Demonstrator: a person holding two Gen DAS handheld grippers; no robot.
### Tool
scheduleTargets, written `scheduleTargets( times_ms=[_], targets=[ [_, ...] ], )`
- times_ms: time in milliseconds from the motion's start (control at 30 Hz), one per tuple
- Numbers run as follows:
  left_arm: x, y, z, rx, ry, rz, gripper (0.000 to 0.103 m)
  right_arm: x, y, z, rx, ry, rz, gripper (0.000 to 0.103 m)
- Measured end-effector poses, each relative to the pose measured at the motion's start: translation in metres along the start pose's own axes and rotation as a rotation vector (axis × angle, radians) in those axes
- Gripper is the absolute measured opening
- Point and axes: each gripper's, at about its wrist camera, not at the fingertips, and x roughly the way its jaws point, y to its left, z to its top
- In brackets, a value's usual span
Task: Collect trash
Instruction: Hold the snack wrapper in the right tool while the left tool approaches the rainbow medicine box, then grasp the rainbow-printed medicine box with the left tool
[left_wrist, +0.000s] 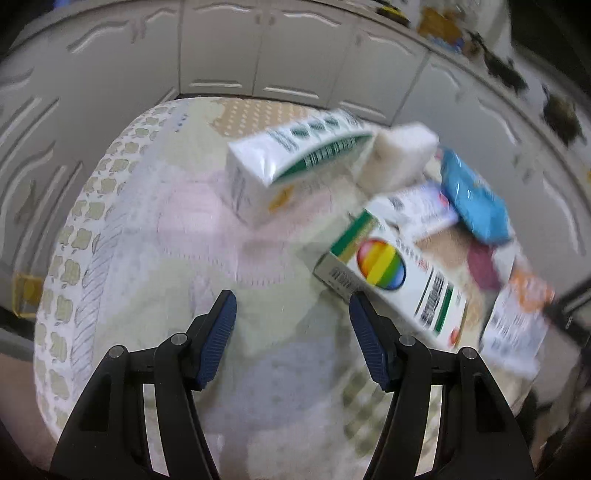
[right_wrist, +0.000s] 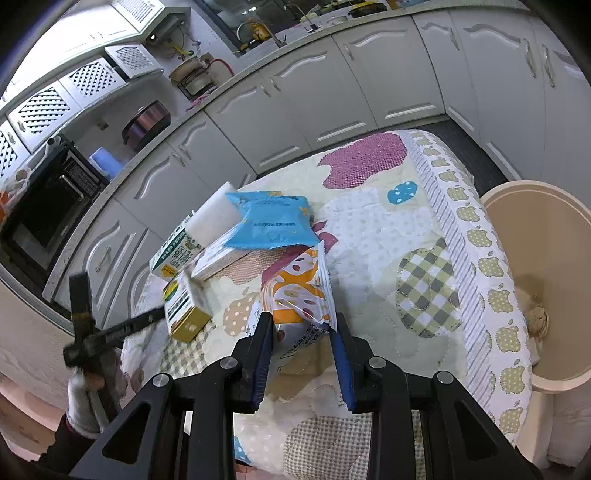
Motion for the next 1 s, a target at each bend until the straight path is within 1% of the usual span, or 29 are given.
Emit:
scheduleTargets(
  times_ms=[100, 167, 267, 300, 333, 367, 467, 533, 633, 800, 833, 933, 1000],
  targets=[
    [-0.018, 0.003, -0.001, -0.037, -0.034, -0.047, 0.063, 0.000, -0.001, 0.000, 0.000, 0.000, 0.005, 0.030],
    [-0.029, 0.003, -0.004, -0.061, -0.043, -0.077, 0.063, 0.002, -0.003, 0.000, 0.008, 0.000, 0.010, 0.030],
    [-0.038, -0.007, -0.004, -0.108, -0.052, -0.142, 0.063, 0.004, -0.006, -0.001, 0.015, 0.000, 0.015, 0.030],
    [-0.037, -0.013, -0.004, -0.120, -0.048, -0.154, 0.064, 0.004, -0.006, -0.001, 0.017, 0.000, 0.017, 0.030],
    [-0.035, -0.021, -0.002, -0.128, -0.038, -0.164, 0.069, 0.005, -0.007, -0.001, 0.020, -0.001, 0.021, 0.030],
    [-0.030, -0.030, 0.001, -0.136, -0.027, -0.164, 0.071, 0.004, -0.008, -0.001, 0.023, -0.002, 0.026, 0.030],
    [-0.021, -0.044, 0.006, -0.180, -0.009, -0.154, 0.071, 0.003, -0.009, -0.002, 0.024, -0.006, 0.043, 0.030],
    [-0.013, -0.053, 0.012, -0.199, 0.000, -0.119, 0.071, 0.002, -0.011, -0.003, 0.026, -0.009, 0.056, 0.030],
    [0.002, -0.064, 0.015, -0.205, 0.041, -0.049, 0.071, 0.002, -0.016, -0.004, 0.033, -0.011, 0.080, 0.030],
    [0.016, -0.080, 0.014, -0.191, 0.069, 0.029, 0.071, 0.006, -0.023, -0.005, 0.044, -0.003, 0.106, 0.030],
    [0.018, -0.082, 0.014, -0.186, 0.077, 0.035, 0.071, 0.006, -0.024, -0.004, 0.046, -0.003, 0.111, 0.030],
    [0.025, -0.084, 0.014, -0.197, 0.086, 0.025, 0.071, 0.005, -0.025, -0.005, 0.044, 0.002, 0.132, 0.030],
    [0.025, -0.083, 0.014, -0.169, 0.083, 0.011, 0.070, 0.003, -0.025, -0.005, 0.045, 0.008, 0.152, 0.030]
  ],
)
